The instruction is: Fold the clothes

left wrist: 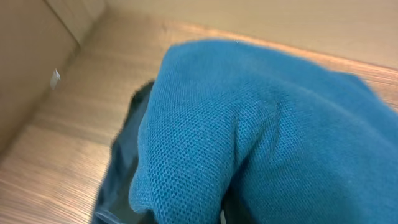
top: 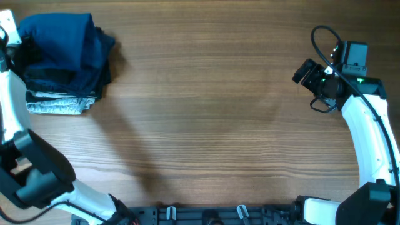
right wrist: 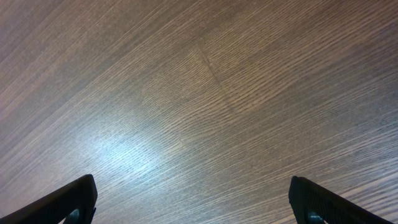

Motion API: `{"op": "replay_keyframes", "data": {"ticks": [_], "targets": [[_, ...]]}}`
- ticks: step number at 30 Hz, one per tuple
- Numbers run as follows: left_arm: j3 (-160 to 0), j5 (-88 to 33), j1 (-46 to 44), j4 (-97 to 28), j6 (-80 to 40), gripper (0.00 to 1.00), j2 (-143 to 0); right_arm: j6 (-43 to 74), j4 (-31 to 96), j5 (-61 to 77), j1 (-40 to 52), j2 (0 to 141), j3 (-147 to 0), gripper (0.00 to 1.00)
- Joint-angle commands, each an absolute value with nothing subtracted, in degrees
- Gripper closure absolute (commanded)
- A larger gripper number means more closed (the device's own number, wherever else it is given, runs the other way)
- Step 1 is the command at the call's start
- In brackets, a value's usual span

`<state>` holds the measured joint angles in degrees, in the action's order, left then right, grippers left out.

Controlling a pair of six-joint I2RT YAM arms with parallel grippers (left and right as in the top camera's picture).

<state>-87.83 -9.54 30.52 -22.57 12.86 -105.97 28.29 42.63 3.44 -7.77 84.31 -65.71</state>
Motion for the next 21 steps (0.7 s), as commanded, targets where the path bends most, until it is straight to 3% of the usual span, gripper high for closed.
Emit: {"op": "replay_keyframes", "data": {"ticks": [1,7,8,9,15,18,21], "targets": [[-89.5,-10.6,31.1,-22.5,3.6,0.95,-109.6,28.7,42.5,4.1,-7.7,84.7,-65.7,0.00],[-89.5,-10.4,31.8,-25.5,-8.0,0.78,-110.3,28.6,42.5,4.1,-7.7,84.7,-65.7,0.00],[-89.5,-10.4,31.9,-26.5,-8.8,0.61,-110.3,28.7,42.5,4.1,-7.7,84.7,-65.7,0.00],[-89.5,-10.4,32.1,-27.9,-11.0,0.57,-110.3,28.6,42.5,4.1,-7.7,84.7,-65.7,0.01],[-89.5,-13.0,36.6,-38.7,-21.5,0.51,-109.8,28.7,42.5,4.1,-7.7,84.7,-65.7,0.00],[-89.5,-17.9,38.2,-41.8,-20.1,0.38,-109.8,28.6,42.5,4.1,-7.7,84.7,-65.7,0.00],[-89.5,-28.4,39.8,-44.9,-19.8,0.40,-106.8,28.7,42.5,4.1,-7.7,84.7,-65.7,0.00]]}}
